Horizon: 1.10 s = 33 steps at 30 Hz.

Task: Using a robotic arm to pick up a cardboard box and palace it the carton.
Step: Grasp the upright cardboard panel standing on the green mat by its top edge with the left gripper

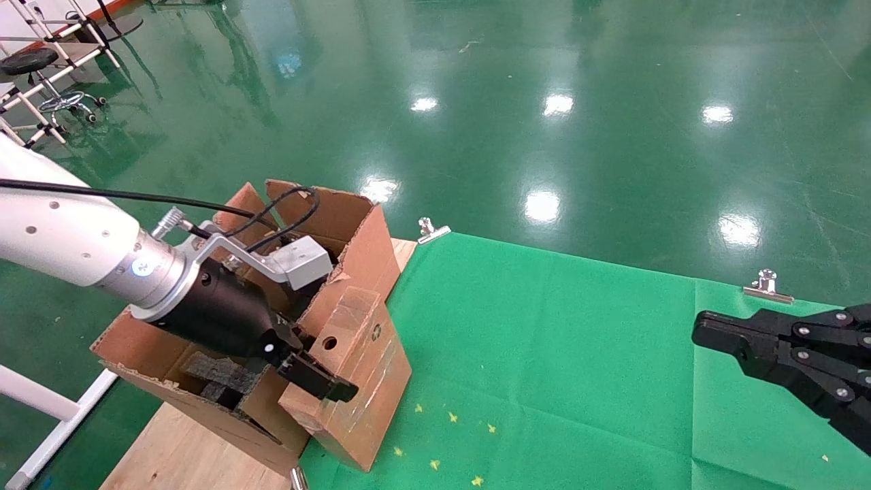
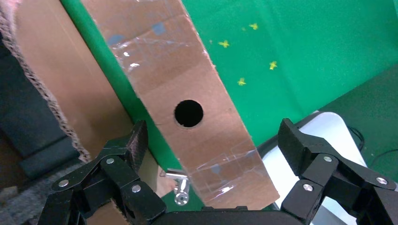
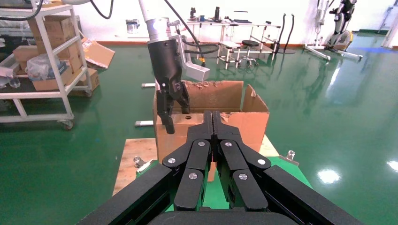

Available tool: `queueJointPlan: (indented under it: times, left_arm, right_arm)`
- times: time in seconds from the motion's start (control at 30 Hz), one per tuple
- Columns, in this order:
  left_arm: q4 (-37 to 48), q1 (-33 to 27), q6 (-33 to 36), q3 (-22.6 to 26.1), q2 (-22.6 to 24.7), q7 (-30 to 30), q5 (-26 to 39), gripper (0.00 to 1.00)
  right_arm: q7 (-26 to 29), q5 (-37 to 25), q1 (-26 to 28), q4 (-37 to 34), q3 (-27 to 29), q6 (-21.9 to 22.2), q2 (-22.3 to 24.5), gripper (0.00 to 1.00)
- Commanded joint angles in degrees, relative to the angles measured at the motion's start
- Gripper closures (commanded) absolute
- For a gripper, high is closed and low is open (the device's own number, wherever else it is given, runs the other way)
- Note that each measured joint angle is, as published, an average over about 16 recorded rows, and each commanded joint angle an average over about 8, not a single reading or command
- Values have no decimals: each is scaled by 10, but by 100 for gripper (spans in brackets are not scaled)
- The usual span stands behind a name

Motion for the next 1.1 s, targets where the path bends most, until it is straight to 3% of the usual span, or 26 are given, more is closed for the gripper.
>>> queueJointPlan:
  times: [0.03, 0.2, 0.27, 1.1]
  left_arm:
    - [1, -3, -2, 11, 2, -6, -2, 22]
    - [2, -8, -1, 23, 6, -15, 0, 85]
    - [3, -9, -1, 24, 6, -16, 1, 100]
    - [2, -4, -1, 15, 4, -9, -1, 100]
  right_arm:
    - [0, 0, 0, 0, 0, 0, 0, 0]
    - [0, 0, 0, 0, 0, 0, 0, 0]
    - [0, 0, 0, 0, 0, 0, 0, 0]
    - [0, 0, 0, 0, 0, 0, 0, 0]
